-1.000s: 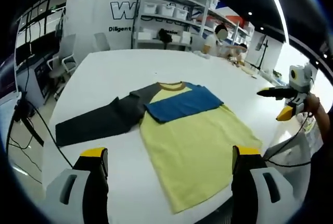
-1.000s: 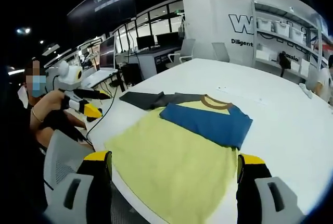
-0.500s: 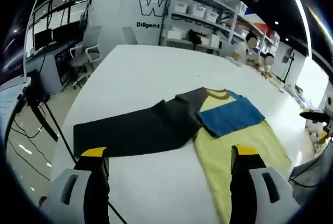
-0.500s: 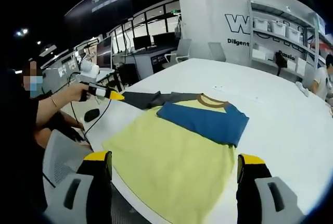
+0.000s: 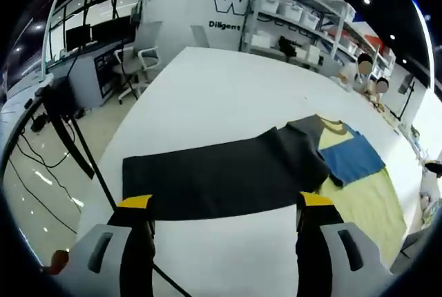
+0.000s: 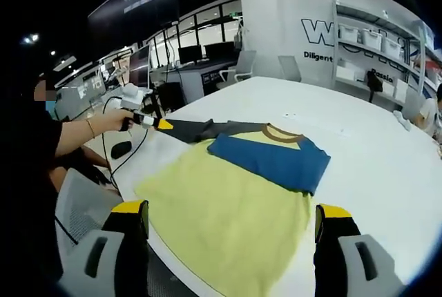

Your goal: Fold the garment on the visible template until the final outline fits inside the template.

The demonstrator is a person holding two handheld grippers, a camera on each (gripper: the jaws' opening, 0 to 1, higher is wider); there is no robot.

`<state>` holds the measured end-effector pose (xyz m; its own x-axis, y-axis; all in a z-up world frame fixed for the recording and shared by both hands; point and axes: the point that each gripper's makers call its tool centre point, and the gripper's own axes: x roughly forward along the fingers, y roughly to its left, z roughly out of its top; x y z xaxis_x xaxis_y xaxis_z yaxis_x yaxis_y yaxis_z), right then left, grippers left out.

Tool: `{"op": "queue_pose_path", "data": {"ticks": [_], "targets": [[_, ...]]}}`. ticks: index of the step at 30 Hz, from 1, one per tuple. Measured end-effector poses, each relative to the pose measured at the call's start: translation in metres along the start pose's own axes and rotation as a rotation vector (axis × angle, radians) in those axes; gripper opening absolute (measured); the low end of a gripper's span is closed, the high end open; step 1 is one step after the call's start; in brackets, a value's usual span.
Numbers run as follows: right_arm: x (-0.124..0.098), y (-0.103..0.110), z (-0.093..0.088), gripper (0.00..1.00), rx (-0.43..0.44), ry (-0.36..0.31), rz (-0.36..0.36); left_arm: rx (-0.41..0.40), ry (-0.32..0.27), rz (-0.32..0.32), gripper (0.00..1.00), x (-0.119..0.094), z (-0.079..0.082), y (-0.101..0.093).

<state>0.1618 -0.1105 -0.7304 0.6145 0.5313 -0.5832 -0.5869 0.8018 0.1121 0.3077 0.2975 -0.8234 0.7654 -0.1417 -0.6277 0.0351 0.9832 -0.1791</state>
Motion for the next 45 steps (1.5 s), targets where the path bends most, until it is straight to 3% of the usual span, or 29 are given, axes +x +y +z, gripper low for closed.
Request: {"op": "queue_pose_path", "data": {"ticks": [9, 12, 13, 18, 23, 24, 25, 30, 33, 35, 39, 45], "targets": [[-0.001, 0.001, -0.001, 0.99, -0.003, 0.001, 0.000, -0.017, -0.014, 0.080, 0.82, 0.003, 0.005, 0.022], [0.000, 0.001, 0.000, 0.99, 0.002, -0.001, 0.000, -0.019, 0.009, 0.118, 0.80, 0.007, 0.000, 0.033], [0.000, 0.001, 0.000, 0.99, 0.004, -0.003, 0.001, -0.001, 0.032, 0.140, 0.78, 0.008, -0.004, 0.040], [-0.001, -0.001, -0.002, 0.99, 0.015, -0.003, 0.007, -0.038, 0.017, 0.143, 0.68, 0.009, -0.004, 0.046], [-0.005, 0.001, 0.000, 0.99, 0.010, -0.007, 0.019, -0.033, 0.035, 0.188, 0.57, 0.008, -0.006, 0.052], [-0.005, 0.003, 0.001, 0.99, 0.007, -0.014, 0.026, -0.023, 0.076, 0.236, 0.54, 0.005, -0.013, 0.059], [-0.006, 0.005, 0.002, 0.99, 0.008, -0.018, 0.036, -0.011, 0.073, 0.254, 0.52, 0.006, -0.013, 0.062], [-0.009, 0.005, 0.005, 0.99, -0.009, -0.024, 0.029, -0.057, 0.059, 0.269, 0.47, 0.004, -0.011, 0.068], [-0.010, 0.003, 0.006, 0.99, -0.002, -0.032, 0.023, -0.050, 0.061, 0.275, 0.41, 0.003, -0.011, 0.071], [-0.014, 0.001, 0.009, 0.99, -0.001, -0.029, 0.015, -0.003, 0.090, 0.307, 0.42, -0.001, -0.015, 0.080], [-0.023, 0.004, 0.021, 0.99, -0.009, -0.037, 0.028, -0.036, 0.074, 0.288, 0.45, -0.001, -0.014, 0.080], [-0.028, 0.005, 0.030, 0.99, -0.021, -0.060, 0.027, -0.024, 0.075, 0.282, 0.39, 0.001, -0.013, 0.075]]}}
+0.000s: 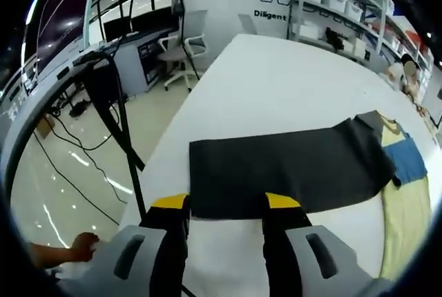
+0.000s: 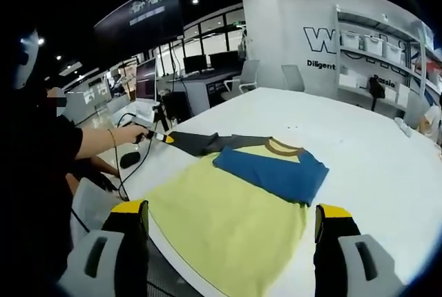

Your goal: Fold the garment on the visible template until the final outline fits inside the template.

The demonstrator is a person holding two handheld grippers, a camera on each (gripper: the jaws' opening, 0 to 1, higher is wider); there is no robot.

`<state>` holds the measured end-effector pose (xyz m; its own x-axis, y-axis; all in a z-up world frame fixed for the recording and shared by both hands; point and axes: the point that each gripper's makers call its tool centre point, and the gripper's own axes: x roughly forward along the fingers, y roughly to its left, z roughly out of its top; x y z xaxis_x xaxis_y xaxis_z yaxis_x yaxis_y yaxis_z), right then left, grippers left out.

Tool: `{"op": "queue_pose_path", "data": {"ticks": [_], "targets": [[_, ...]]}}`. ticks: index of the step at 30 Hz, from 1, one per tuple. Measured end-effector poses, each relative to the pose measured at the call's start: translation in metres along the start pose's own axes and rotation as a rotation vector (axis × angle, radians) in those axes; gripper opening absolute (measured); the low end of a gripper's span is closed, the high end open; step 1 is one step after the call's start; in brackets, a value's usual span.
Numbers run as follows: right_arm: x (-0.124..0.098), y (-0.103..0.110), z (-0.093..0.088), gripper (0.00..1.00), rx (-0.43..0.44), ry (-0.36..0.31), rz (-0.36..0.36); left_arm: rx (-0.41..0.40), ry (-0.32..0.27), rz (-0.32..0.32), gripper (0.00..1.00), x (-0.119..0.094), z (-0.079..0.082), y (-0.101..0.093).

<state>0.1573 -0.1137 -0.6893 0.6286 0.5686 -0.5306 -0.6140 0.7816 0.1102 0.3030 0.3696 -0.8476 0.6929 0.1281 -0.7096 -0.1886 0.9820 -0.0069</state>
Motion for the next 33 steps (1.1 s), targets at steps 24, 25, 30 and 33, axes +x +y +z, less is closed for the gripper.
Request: {"op": "queue_pose_path", "data": {"ticks": [24, 25, 30, 33], "targets": [[0.009, 0.006, -0.012, 0.99, 0.012, 0.022, 0.016, 0.095, -0.205, -0.136, 0.04, -0.039, 0.060, -0.058], [0.009, 0.007, -0.012, 0.99, 0.011, 0.022, 0.016, 0.127, -0.223, -0.152, 0.04, -0.043, 0.065, -0.067], [0.007, 0.008, -0.015, 0.99, 0.020, 0.024, 0.022, 0.109, -0.312, -0.239, 0.04, -0.058, 0.085, -0.107], [0.006, 0.007, -0.017, 0.99, 0.021, 0.025, 0.019, 0.141, -0.362, -0.270, 0.04, -0.068, 0.099, -0.134]]}}
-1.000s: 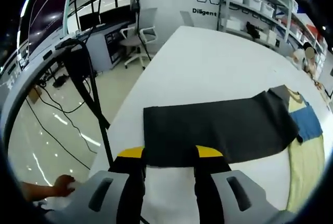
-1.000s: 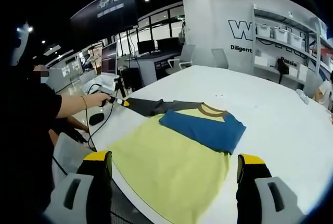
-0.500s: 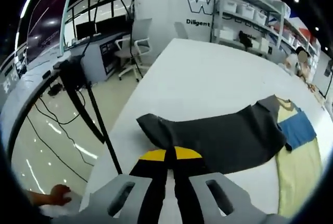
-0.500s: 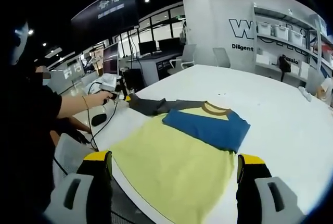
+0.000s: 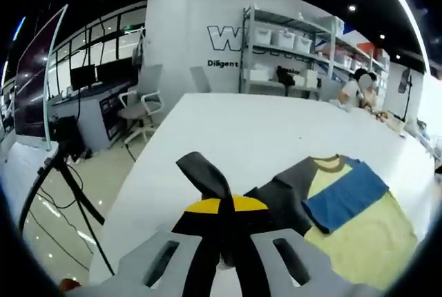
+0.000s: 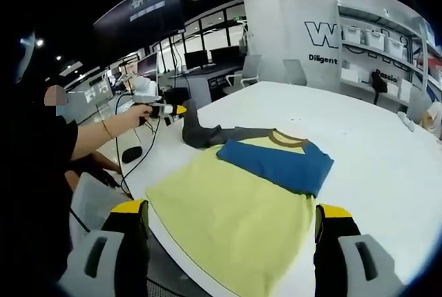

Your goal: Fold the garment on the visible template until the final outline fits inside the template.

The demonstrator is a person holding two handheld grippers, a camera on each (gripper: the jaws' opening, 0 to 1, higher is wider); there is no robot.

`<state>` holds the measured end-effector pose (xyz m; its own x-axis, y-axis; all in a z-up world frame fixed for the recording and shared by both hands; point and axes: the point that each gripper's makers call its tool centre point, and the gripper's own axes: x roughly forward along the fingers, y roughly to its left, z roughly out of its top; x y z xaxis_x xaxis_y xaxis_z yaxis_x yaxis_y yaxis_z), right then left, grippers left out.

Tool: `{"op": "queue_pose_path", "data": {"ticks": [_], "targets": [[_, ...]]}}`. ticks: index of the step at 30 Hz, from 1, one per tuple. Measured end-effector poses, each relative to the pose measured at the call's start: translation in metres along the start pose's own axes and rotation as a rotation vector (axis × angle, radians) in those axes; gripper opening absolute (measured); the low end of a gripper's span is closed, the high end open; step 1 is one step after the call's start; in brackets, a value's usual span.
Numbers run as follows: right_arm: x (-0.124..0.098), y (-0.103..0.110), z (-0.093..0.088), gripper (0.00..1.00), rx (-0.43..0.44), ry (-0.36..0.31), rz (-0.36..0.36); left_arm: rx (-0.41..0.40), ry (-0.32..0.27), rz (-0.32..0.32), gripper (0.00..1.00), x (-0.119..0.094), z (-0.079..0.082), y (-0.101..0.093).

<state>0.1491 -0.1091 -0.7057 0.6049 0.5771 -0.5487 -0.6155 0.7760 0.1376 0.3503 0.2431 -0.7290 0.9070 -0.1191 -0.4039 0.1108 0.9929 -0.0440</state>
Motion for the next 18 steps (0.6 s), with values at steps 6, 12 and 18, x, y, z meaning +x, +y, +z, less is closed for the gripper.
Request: {"op": "queue_pose_path", "data": {"ticks": [6, 12, 18], "targets": [[-0.001, -0.001, -0.001, 0.99, 0.006, -0.002, -0.008, -0.092, -0.070, -0.120, 0.04, 0.013, 0.022, -0.048], [-0.003, -0.004, -0.002, 0.99, 0.018, -0.004, -0.015, -0.097, -0.134, -0.203, 0.04, 0.018, 0.045, -0.088], [-0.003, -0.005, -0.004, 0.99, 0.028, -0.002, -0.022, -0.031, -0.134, -0.336, 0.04, 0.022, 0.051, -0.151]]}}
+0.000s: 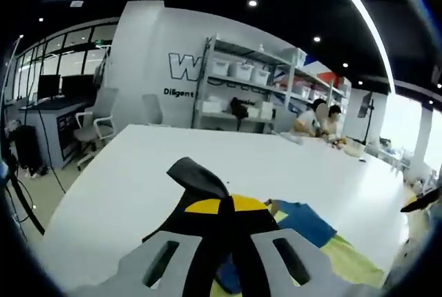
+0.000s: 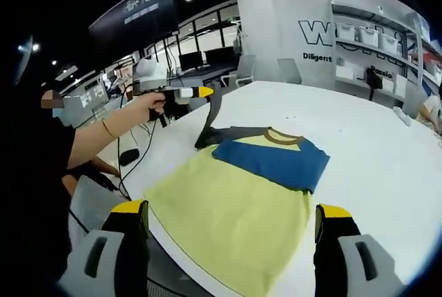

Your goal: Fold the garment on the visible template until the final outline fits inside the template.

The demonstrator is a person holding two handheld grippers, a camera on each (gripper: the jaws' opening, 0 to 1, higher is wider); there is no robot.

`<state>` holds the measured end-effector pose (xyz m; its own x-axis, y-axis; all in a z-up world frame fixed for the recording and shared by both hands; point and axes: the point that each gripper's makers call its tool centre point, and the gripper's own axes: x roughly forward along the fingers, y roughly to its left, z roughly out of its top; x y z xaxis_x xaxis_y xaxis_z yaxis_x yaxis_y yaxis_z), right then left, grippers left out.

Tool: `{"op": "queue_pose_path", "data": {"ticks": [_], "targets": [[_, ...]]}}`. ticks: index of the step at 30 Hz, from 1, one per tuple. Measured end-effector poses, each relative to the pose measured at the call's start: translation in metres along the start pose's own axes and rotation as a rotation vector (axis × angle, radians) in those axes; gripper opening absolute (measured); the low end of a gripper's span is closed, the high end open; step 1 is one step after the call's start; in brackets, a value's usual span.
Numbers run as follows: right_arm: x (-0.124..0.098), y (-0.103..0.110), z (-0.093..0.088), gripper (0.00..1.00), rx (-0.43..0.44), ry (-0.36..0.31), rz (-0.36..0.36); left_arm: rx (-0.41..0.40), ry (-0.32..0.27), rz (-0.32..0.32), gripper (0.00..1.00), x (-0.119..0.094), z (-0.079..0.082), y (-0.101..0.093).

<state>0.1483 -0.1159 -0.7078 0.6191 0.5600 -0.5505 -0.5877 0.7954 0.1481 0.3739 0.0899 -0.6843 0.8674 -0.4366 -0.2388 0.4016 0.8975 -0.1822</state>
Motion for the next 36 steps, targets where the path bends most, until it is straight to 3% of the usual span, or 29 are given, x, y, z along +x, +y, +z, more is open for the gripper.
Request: {"op": "queue_pose_path", "data": {"ticks": [5, 13, 15, 19, 26, 30, 36], "targets": [[-0.001, 0.000, 0.009, 0.99, 0.035, -0.043, 0.008, 0.079, 0.032, -0.059, 0.04, 0.019, -0.010, -0.039], [0.004, -0.003, 0.005, 0.99, 0.060, -0.035, 0.007, 0.105, 0.057, -0.112, 0.04, 0.054, -0.024, -0.087], [0.007, -0.003, 0.002, 0.99, 0.056, -0.024, 0.007, 0.120, 0.071, -0.139, 0.04, 0.063, -0.034, -0.103], [0.009, -0.007, 0.001, 0.99, 0.067, -0.027, 0.011, 0.224, 0.105, -0.188, 0.04, 0.075, -0.055, -0.127], [0.009, -0.014, -0.007, 0.99, 0.069, -0.003, 0.009, 0.381, 0.201, -0.251, 0.04, 0.092, -0.102, -0.150], [0.009, -0.019, -0.010, 0.99, 0.076, 0.004, 0.002, 0.365, 0.219, -0.296, 0.04, 0.096, -0.116, -0.166], [0.007, -0.023, -0.013, 0.99, 0.085, 0.008, -0.008, 0.410, 0.233, -0.384, 0.04, 0.097, -0.131, -0.191]]}}
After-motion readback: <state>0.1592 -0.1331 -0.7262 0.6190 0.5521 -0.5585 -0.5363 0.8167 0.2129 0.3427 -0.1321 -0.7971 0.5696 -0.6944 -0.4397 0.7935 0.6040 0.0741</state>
